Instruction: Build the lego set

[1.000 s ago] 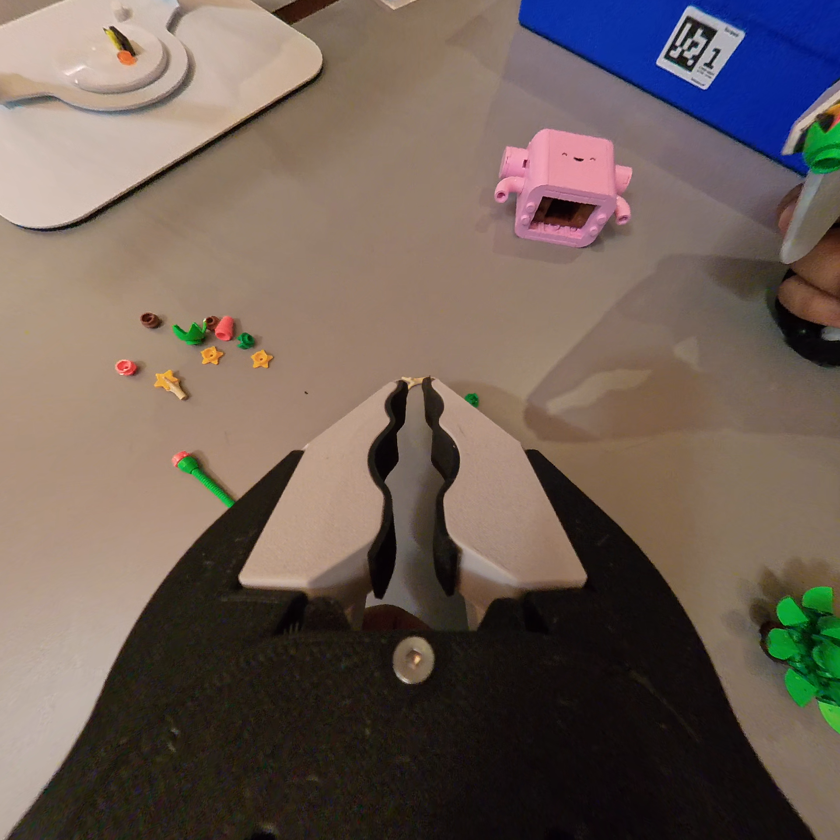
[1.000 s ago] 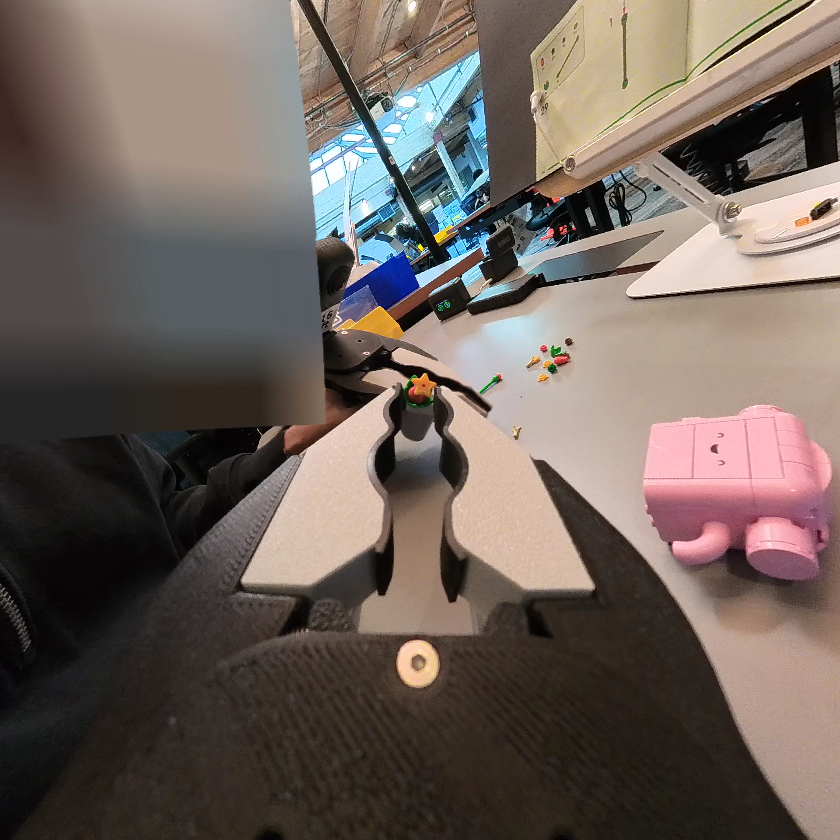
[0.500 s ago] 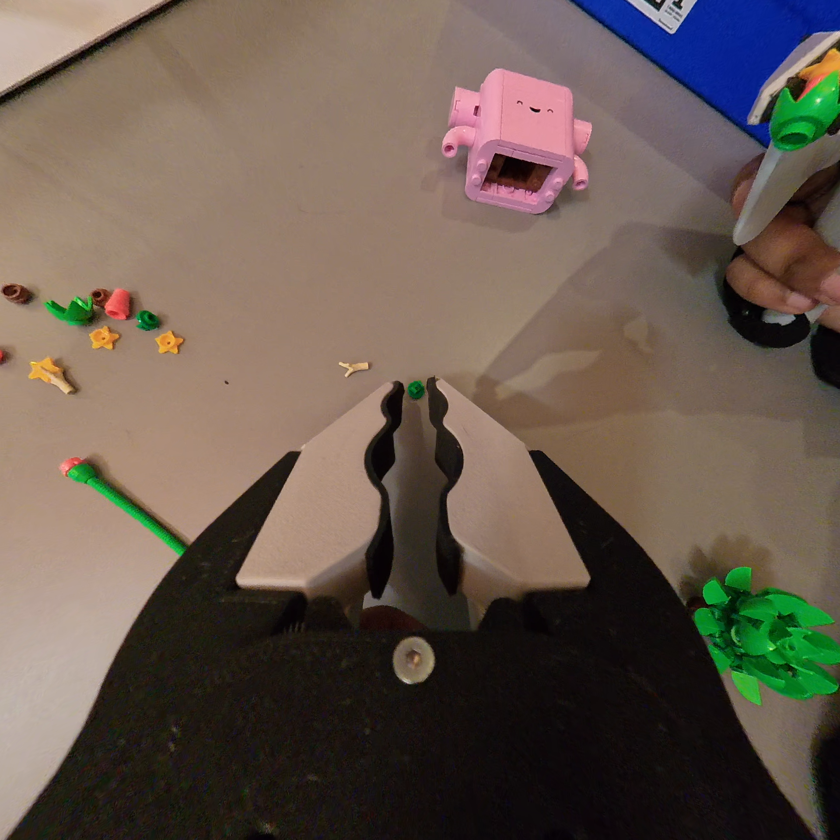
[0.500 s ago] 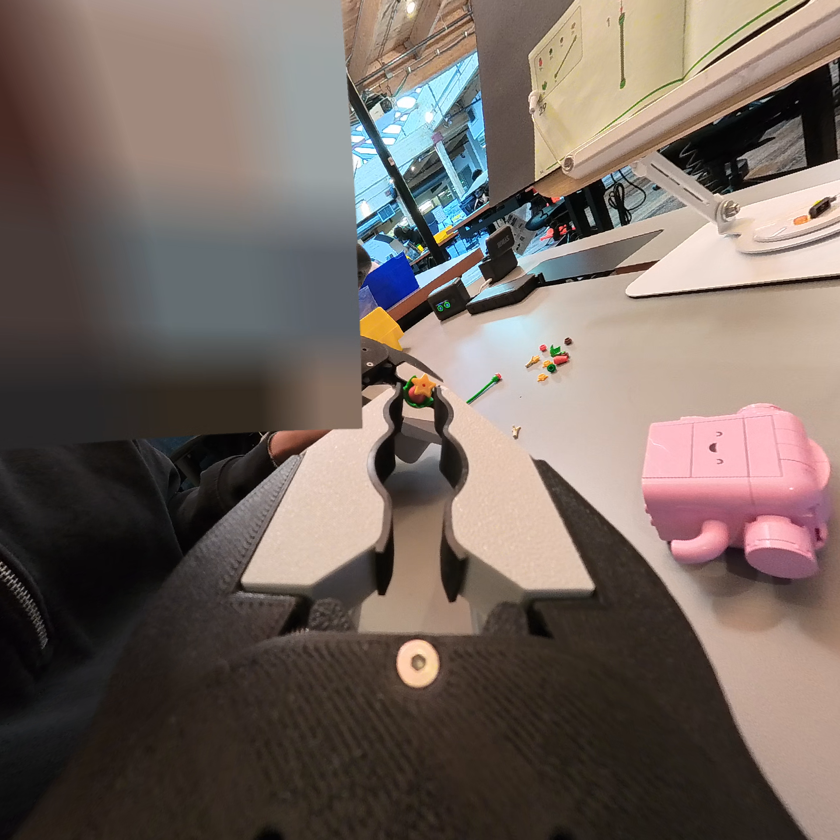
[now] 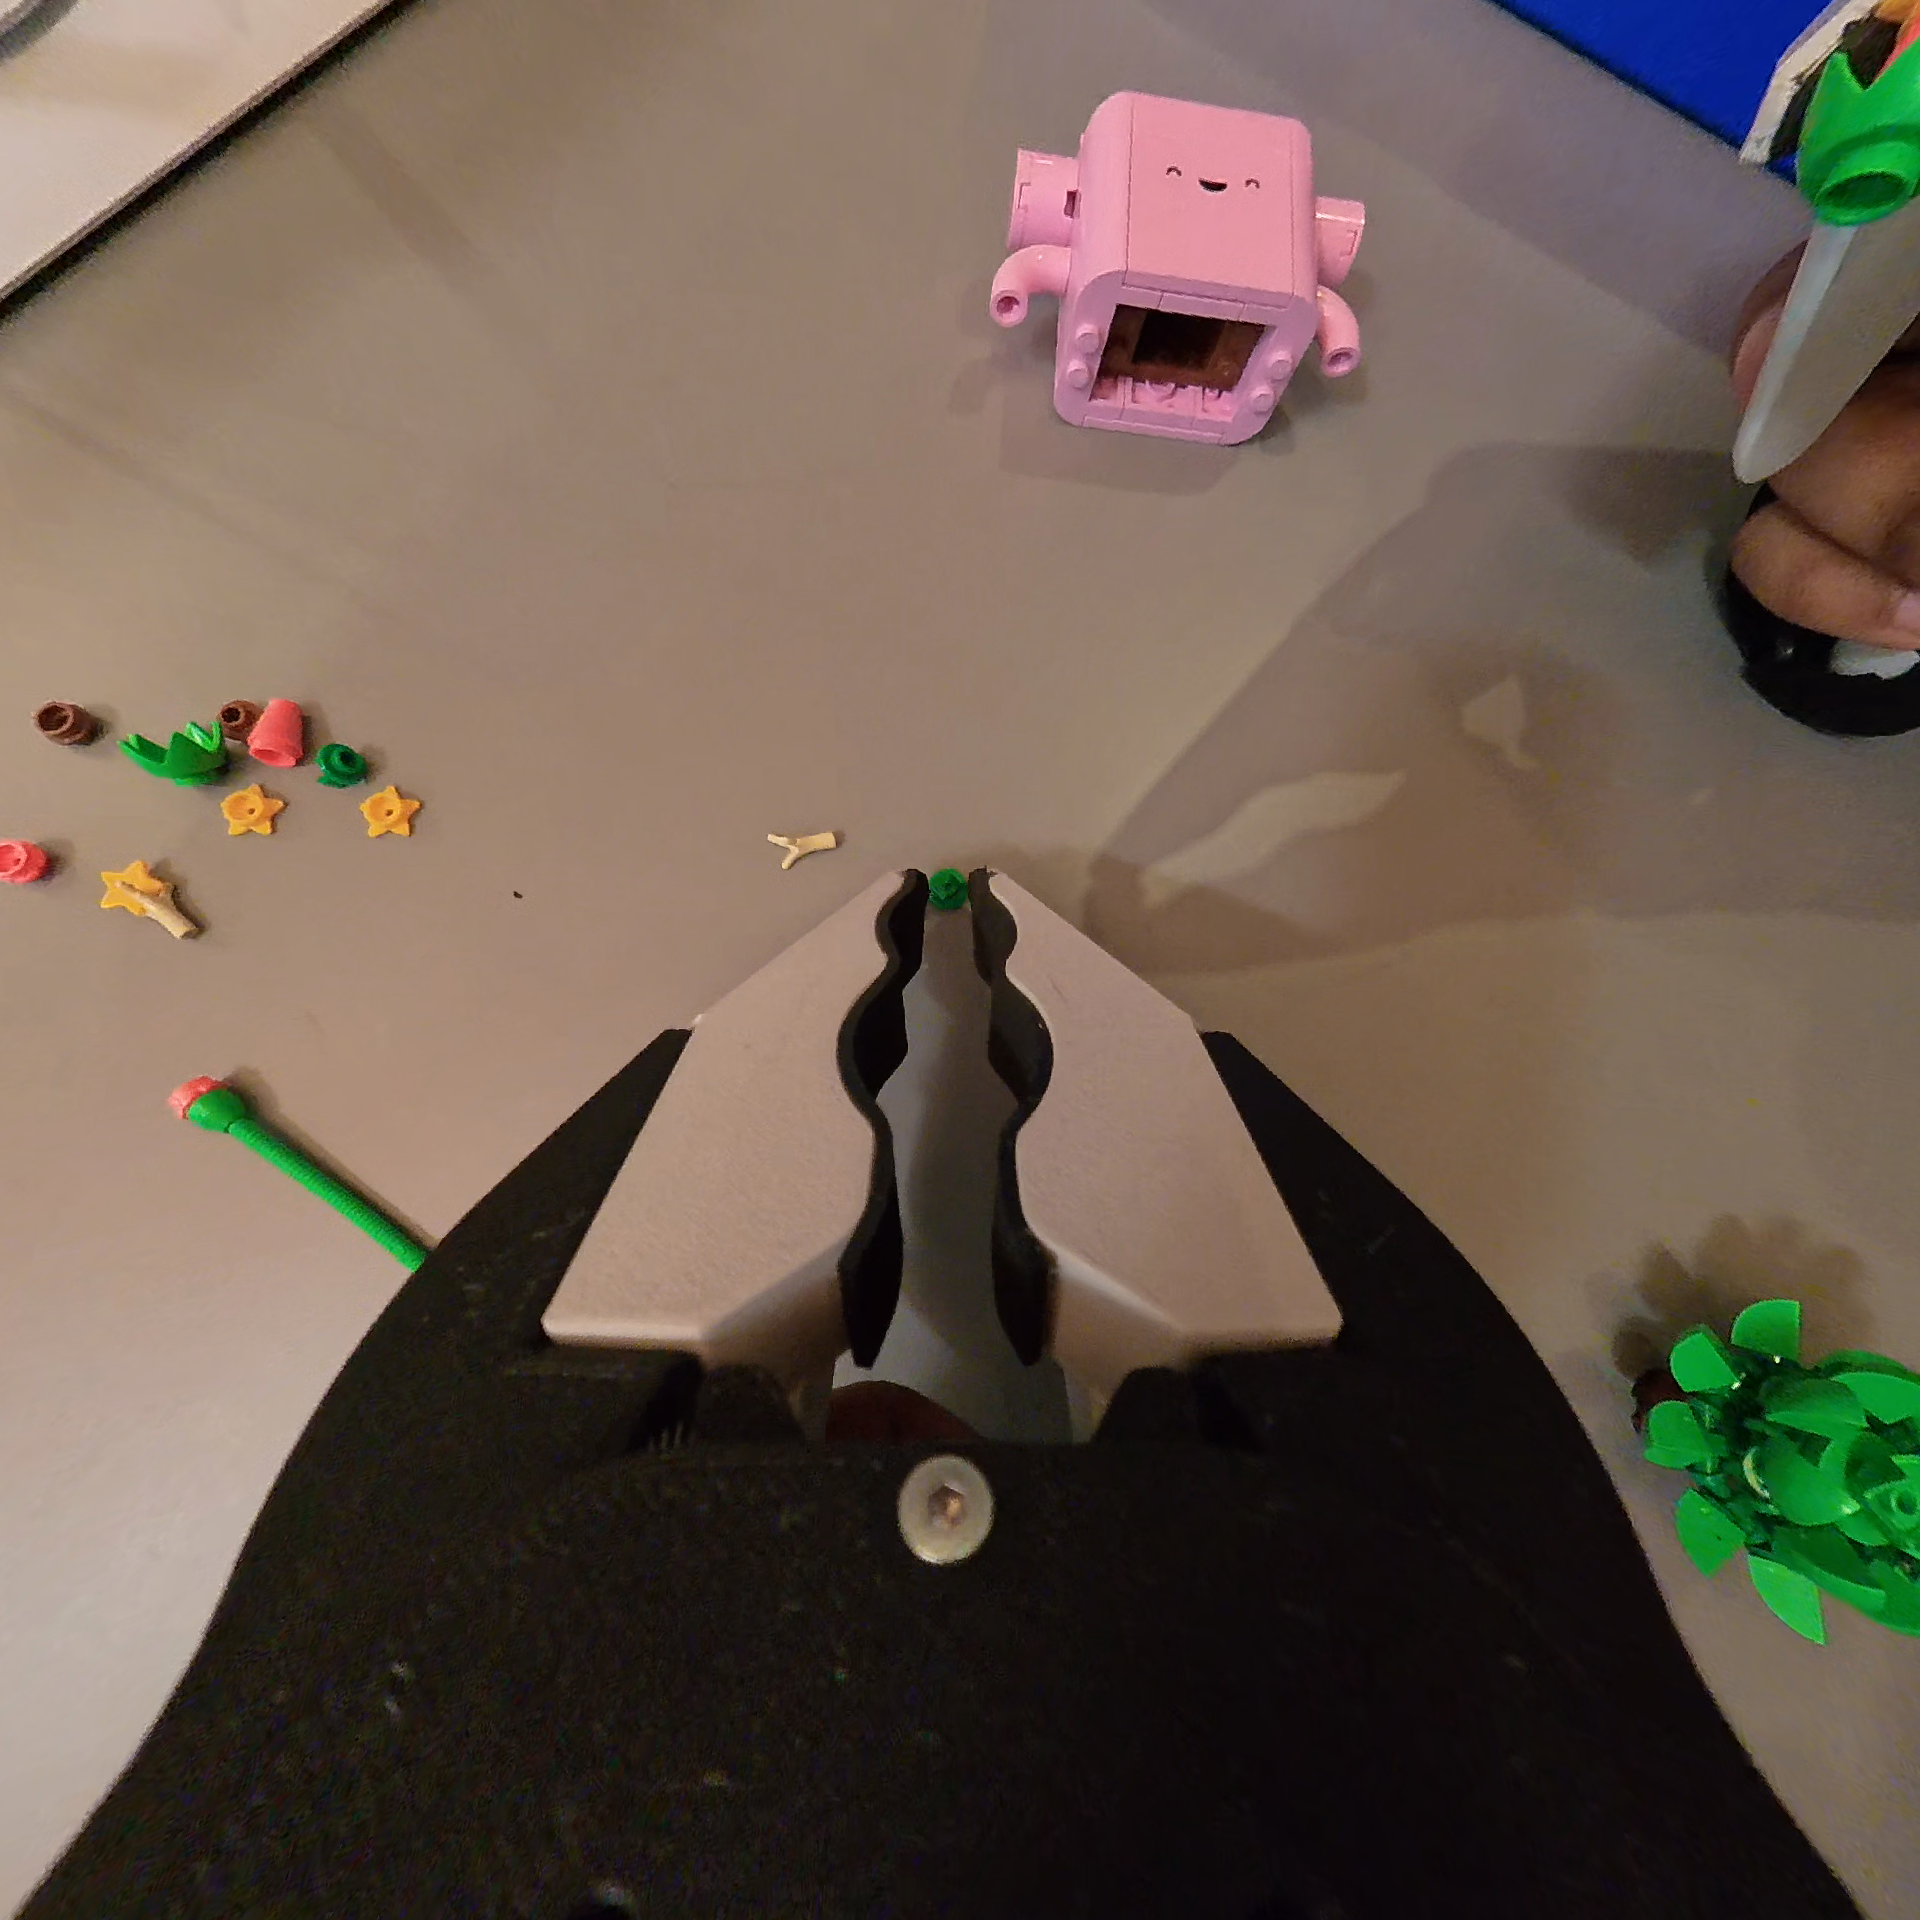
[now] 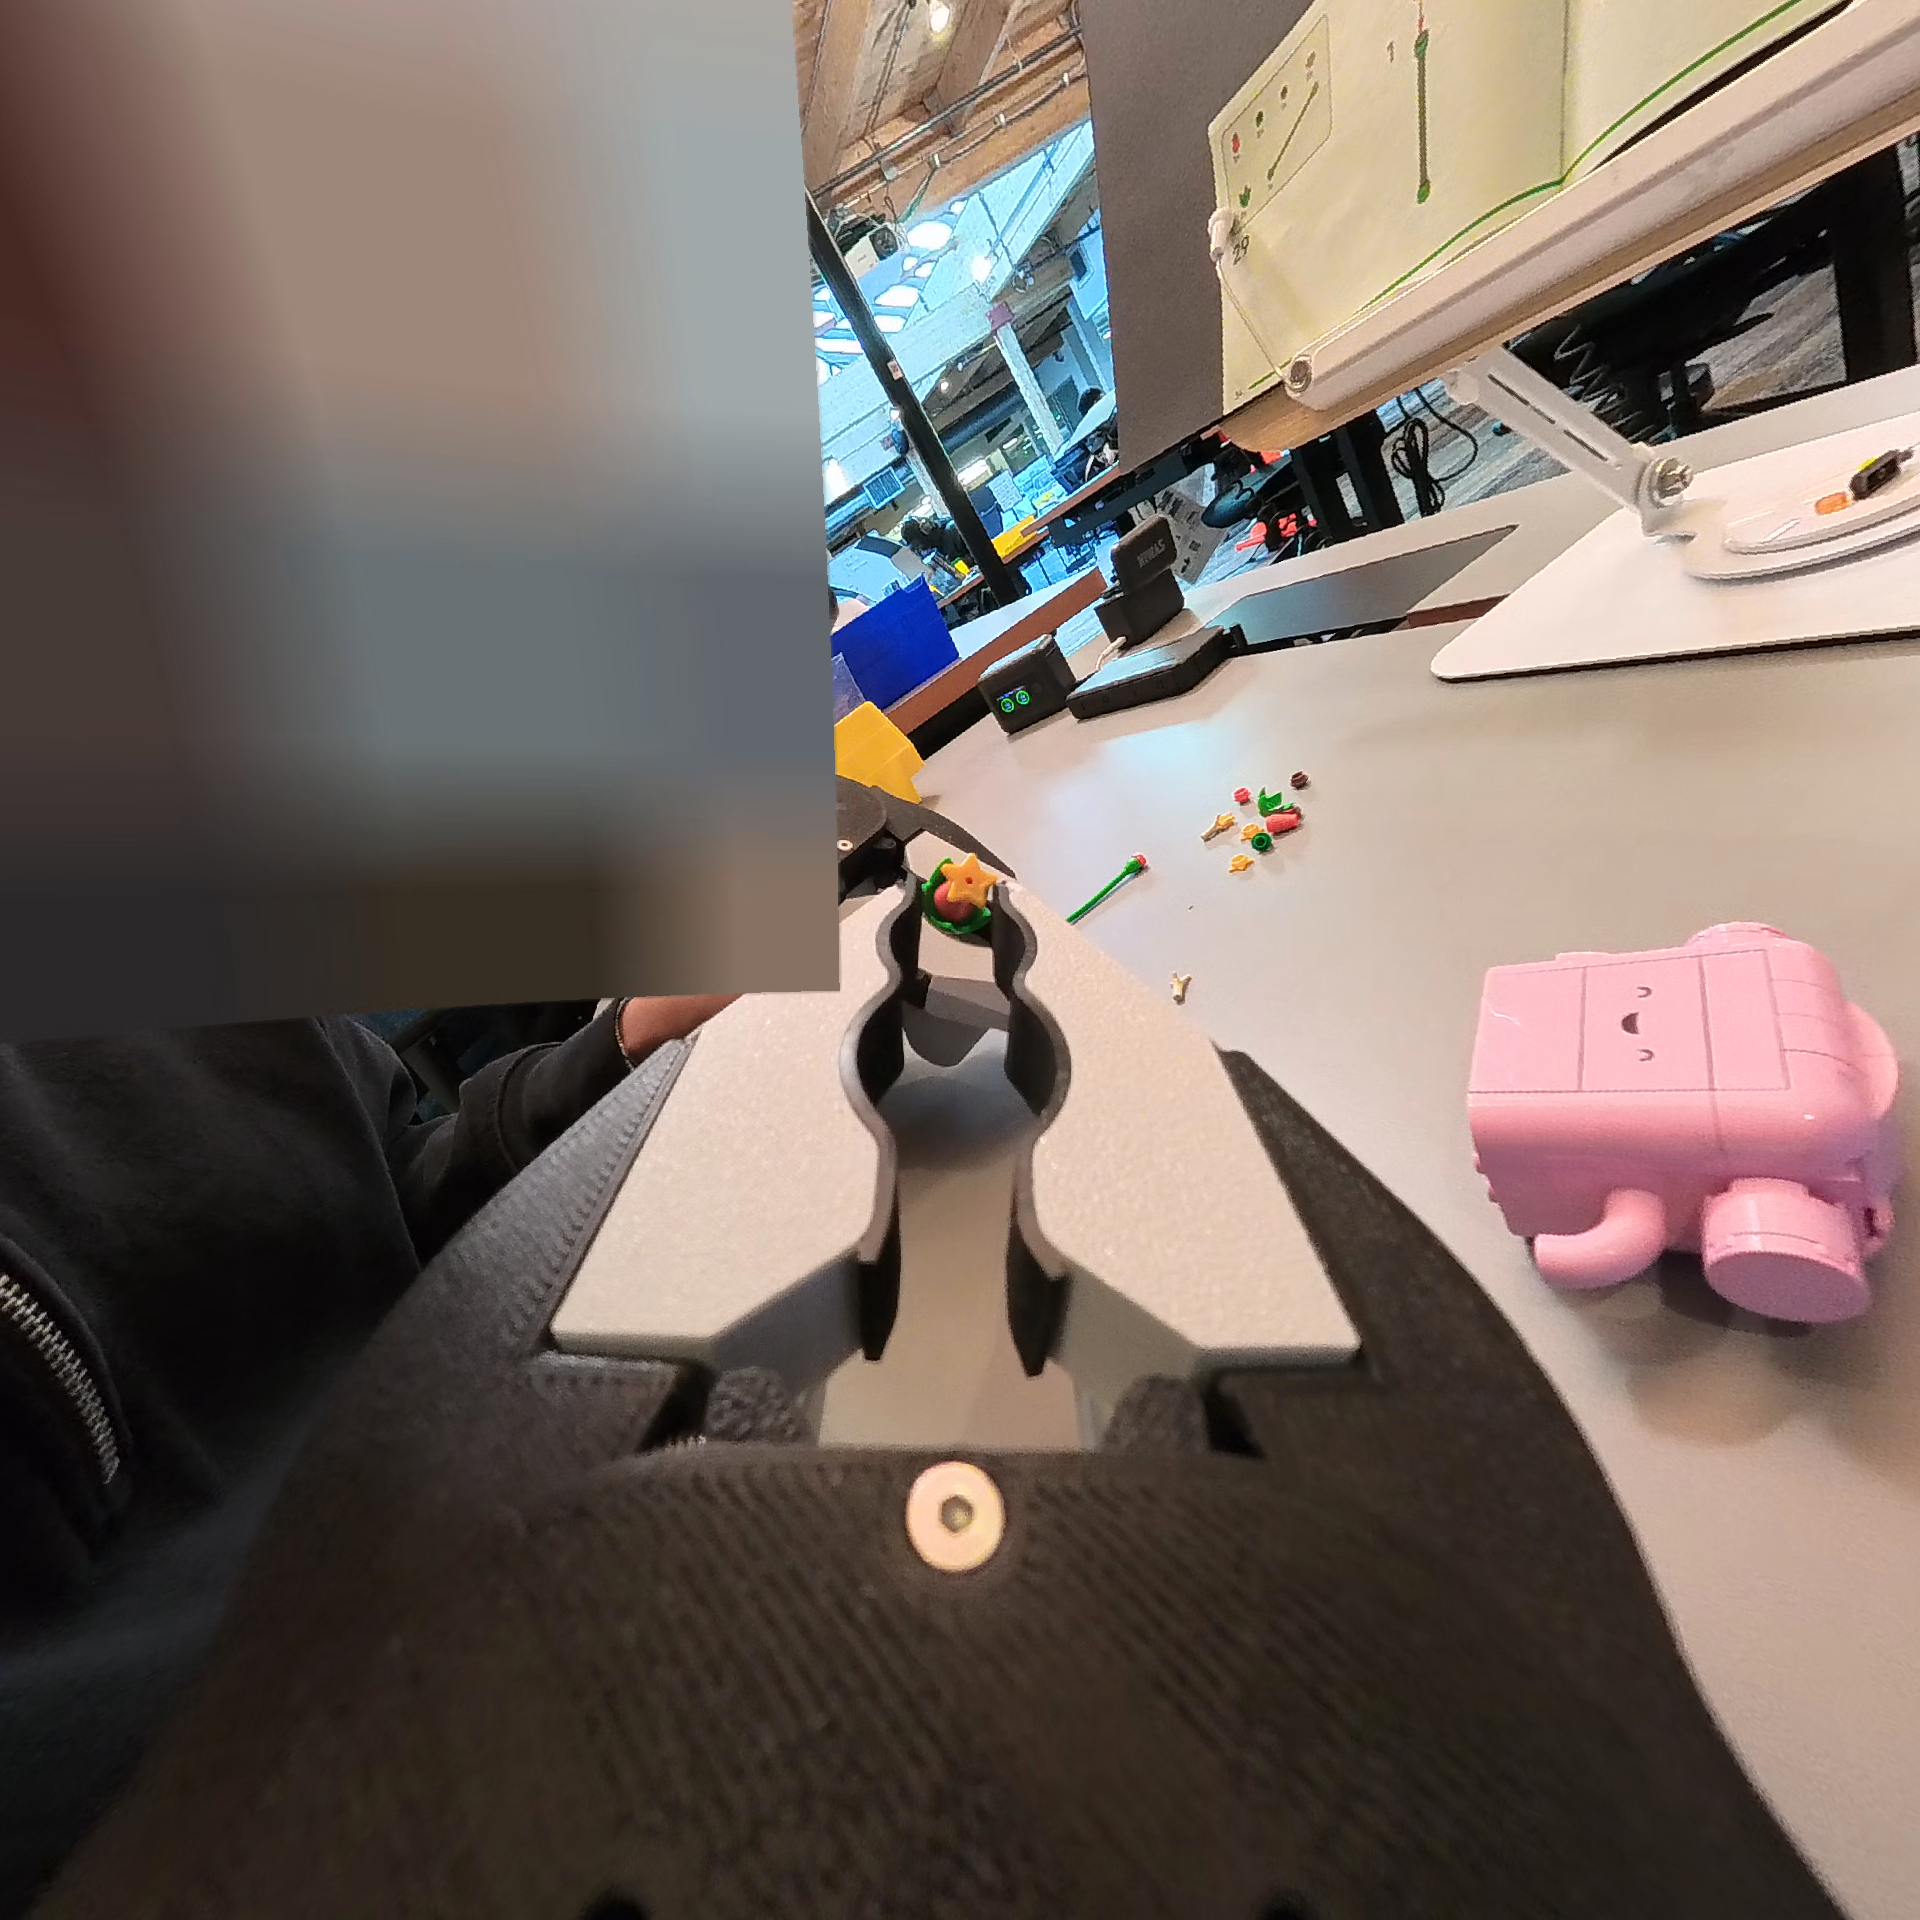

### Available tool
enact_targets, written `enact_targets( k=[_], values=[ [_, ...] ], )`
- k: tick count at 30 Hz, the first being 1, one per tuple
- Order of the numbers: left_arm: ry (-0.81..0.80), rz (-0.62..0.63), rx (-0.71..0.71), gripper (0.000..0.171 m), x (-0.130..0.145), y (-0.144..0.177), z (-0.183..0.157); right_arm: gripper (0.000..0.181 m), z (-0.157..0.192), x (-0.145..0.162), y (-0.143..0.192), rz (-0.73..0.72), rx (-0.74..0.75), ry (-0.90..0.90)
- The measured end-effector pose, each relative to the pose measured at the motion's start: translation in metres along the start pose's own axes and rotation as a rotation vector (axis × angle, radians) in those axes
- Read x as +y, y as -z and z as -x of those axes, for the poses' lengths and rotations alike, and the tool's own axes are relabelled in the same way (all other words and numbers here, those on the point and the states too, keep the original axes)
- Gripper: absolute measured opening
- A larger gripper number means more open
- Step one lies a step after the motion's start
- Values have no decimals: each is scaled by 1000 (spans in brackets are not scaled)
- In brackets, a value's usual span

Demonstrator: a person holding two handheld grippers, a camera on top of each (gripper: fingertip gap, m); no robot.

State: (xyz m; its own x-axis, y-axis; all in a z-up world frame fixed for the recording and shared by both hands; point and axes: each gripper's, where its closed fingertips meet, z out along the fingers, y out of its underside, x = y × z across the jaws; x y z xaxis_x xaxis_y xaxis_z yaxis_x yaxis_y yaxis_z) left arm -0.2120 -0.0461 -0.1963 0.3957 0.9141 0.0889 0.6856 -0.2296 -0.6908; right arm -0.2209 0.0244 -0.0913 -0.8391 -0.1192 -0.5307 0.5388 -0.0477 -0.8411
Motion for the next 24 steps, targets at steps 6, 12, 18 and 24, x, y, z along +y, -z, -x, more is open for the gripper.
enact_targets(
  k=[6,12,18,24],
  values=[
    [-25,-9,-16,6,-2,1,1,10,0,0,0,-1,-1,-2],
    [-61,-16,-40,5,-3,2,3,11,0,0,0,0,-1,-3],
    [-71,-23,-33,6,-4,3,3,11,0,0,1,-1,-2,-4],
    [-70,-16,-40,6,-2,2,5,11,-1,0,1,-2,-2,-5]
  ],
)
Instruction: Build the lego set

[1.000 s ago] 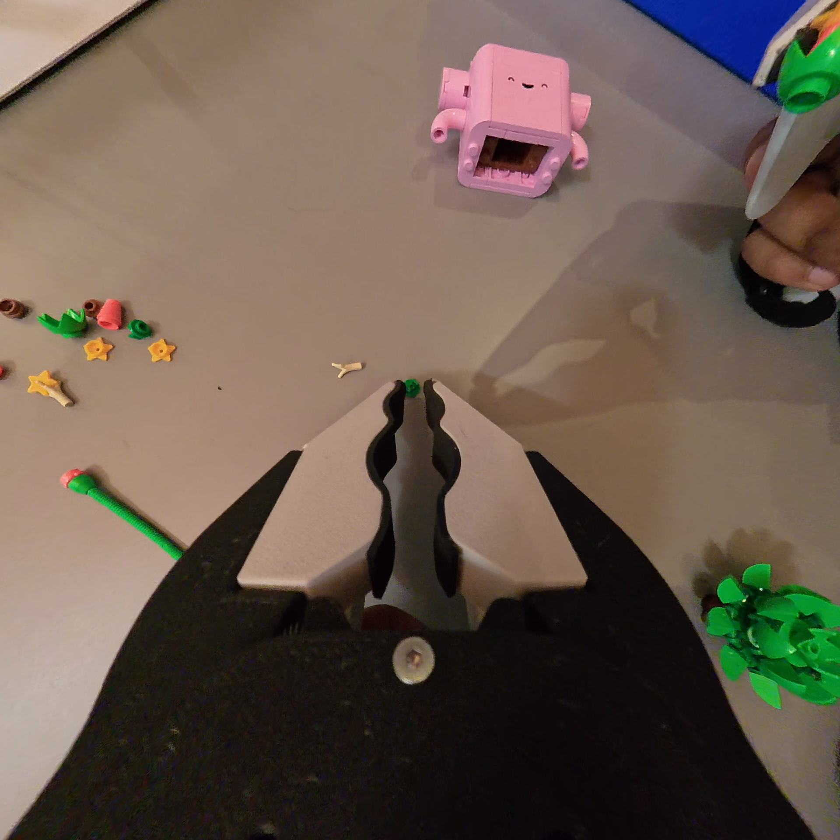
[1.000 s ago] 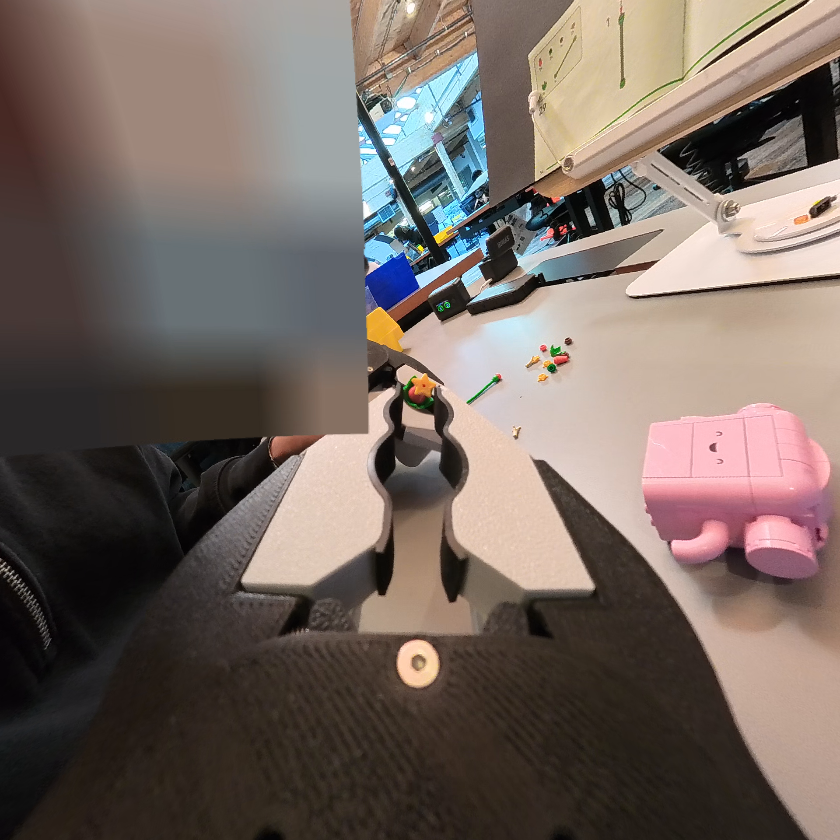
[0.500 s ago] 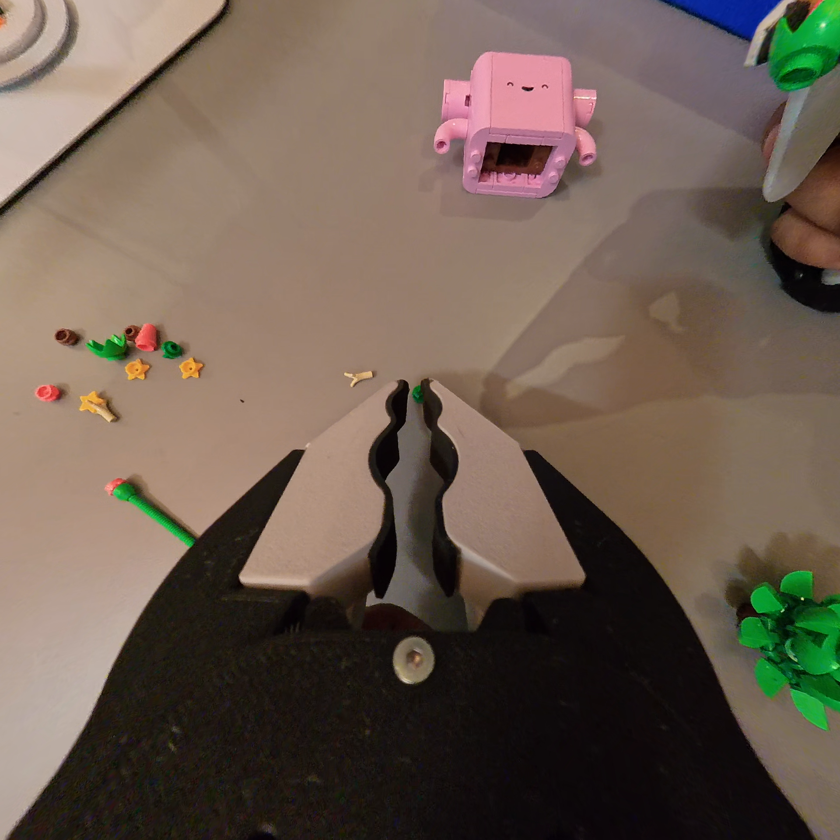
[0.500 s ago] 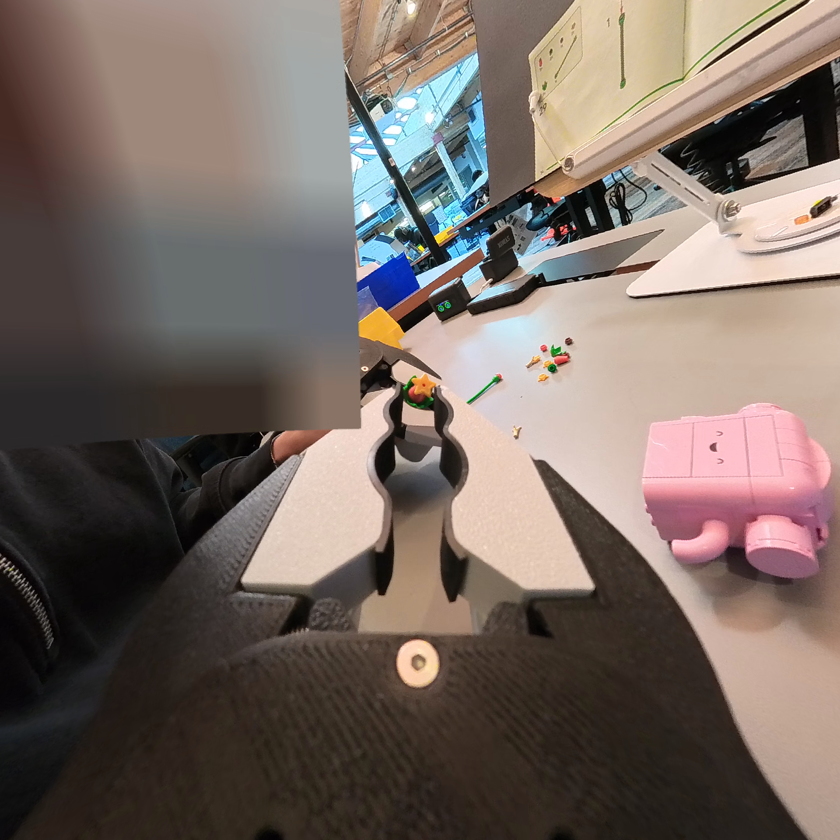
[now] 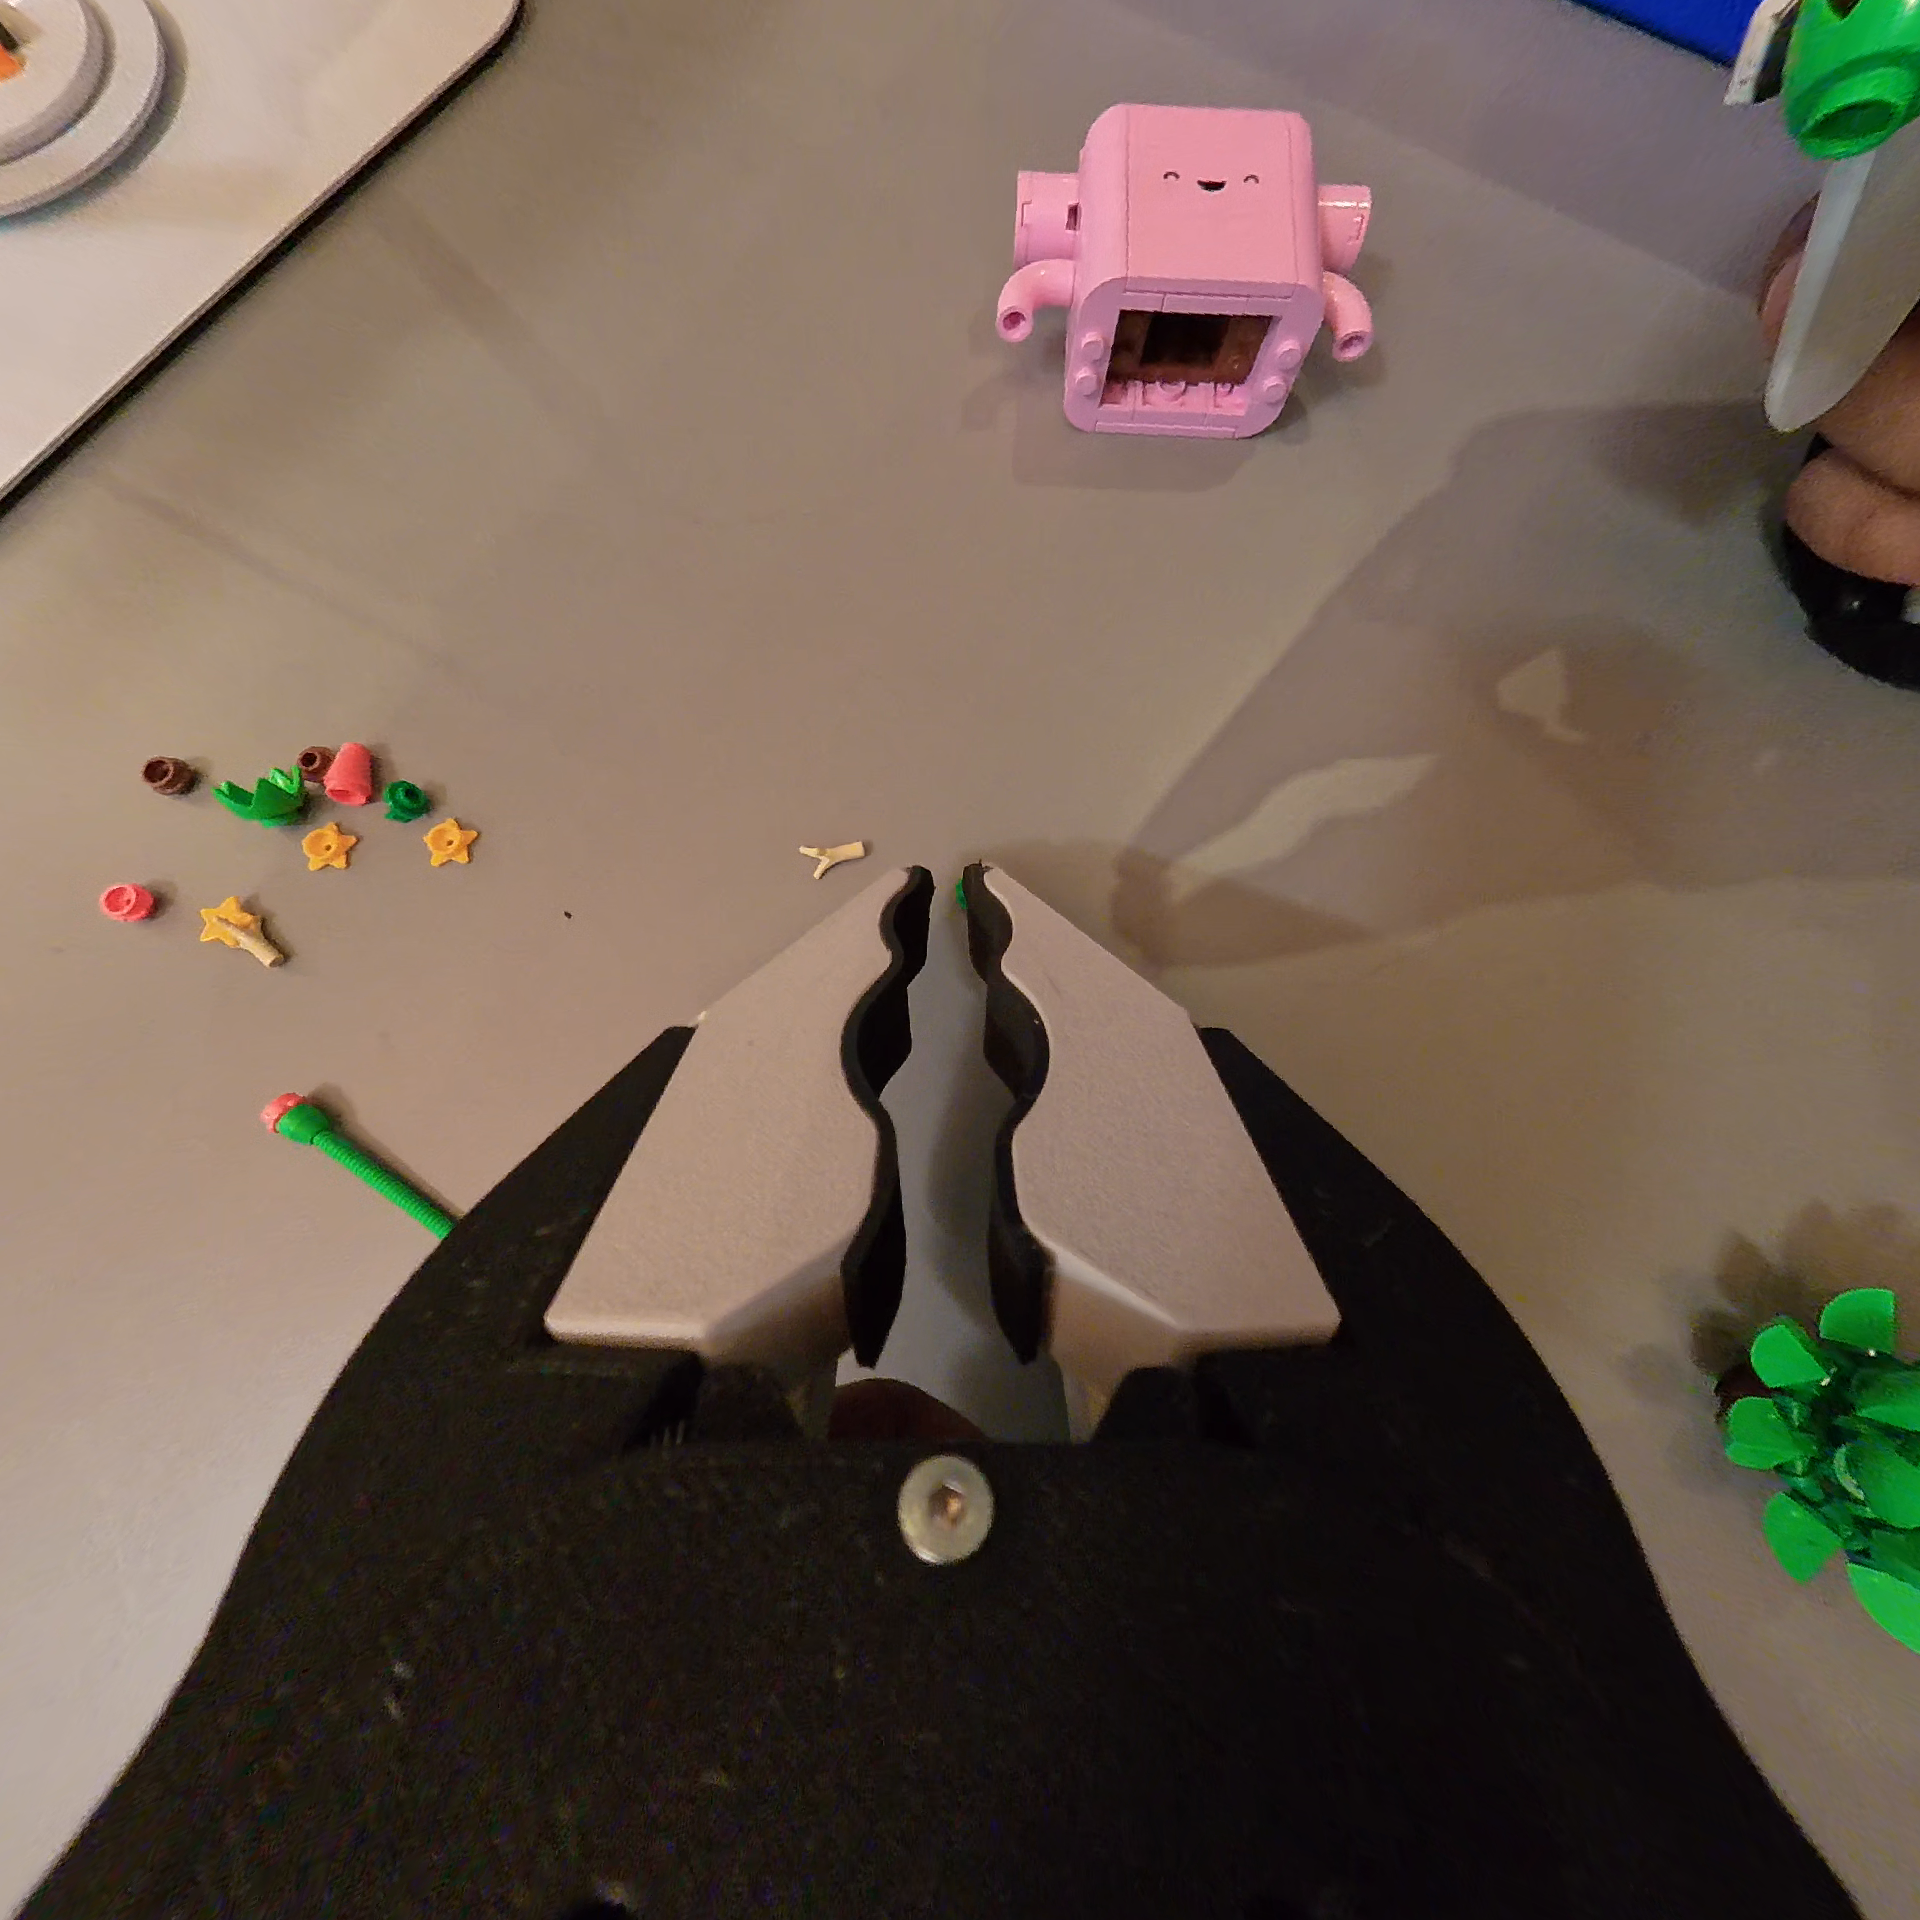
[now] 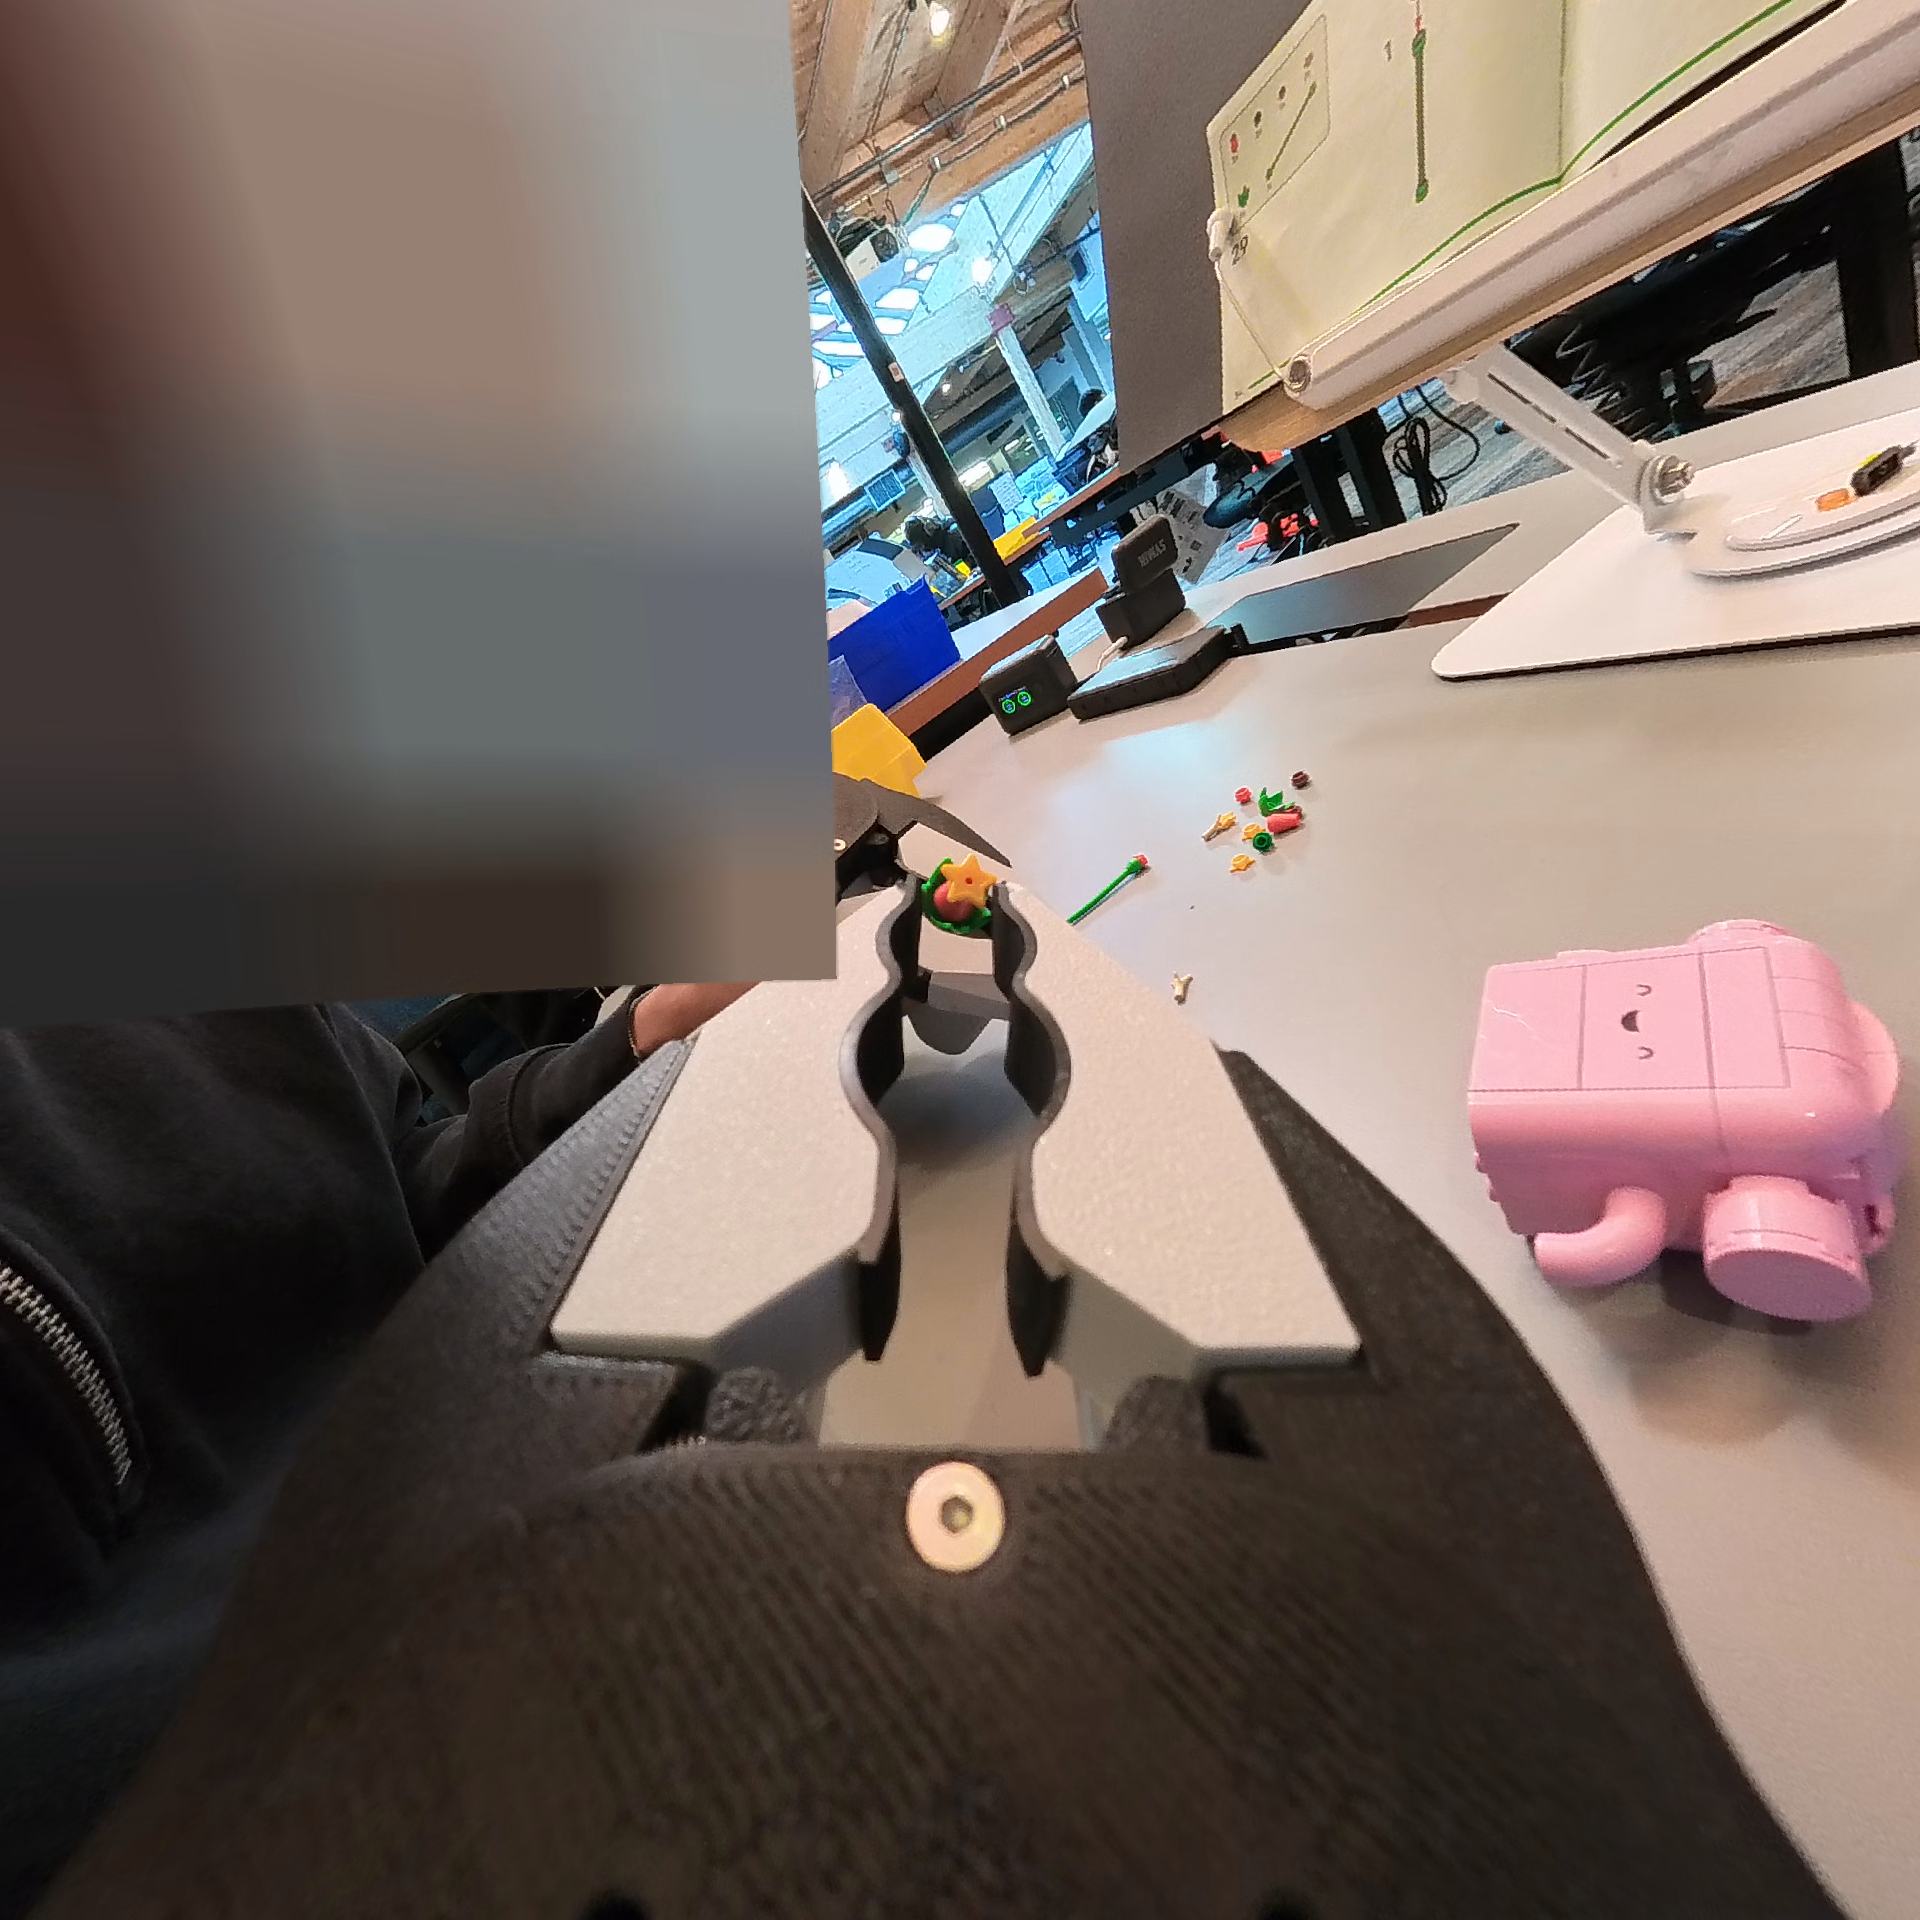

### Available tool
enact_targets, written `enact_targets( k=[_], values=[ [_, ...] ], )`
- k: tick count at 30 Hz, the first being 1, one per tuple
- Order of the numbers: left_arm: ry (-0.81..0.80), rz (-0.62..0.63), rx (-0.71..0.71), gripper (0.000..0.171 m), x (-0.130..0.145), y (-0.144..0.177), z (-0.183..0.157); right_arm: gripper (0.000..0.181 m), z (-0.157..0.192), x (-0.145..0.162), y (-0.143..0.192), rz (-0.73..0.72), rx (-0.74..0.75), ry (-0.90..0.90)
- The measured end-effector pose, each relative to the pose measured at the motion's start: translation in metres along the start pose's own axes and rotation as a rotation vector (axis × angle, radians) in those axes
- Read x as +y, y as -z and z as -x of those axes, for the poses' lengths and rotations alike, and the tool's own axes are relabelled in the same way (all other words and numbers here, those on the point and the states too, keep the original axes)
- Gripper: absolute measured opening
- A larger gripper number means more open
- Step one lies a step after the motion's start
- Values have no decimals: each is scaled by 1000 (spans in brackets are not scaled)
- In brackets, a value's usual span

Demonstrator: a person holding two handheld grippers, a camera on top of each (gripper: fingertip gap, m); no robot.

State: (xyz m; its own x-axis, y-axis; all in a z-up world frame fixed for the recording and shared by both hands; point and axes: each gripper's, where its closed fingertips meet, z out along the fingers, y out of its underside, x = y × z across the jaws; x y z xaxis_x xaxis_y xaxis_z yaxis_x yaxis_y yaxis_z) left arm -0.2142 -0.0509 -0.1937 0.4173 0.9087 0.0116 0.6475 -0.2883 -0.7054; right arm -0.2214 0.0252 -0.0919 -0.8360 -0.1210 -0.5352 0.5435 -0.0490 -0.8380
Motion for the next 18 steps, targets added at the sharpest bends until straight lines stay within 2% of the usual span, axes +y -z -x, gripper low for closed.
enact_targets(
  k=[18],
  values=[
    [20,3,29,8,1,0,0,11,-7,15,-4,136,146,193]
  ],
)
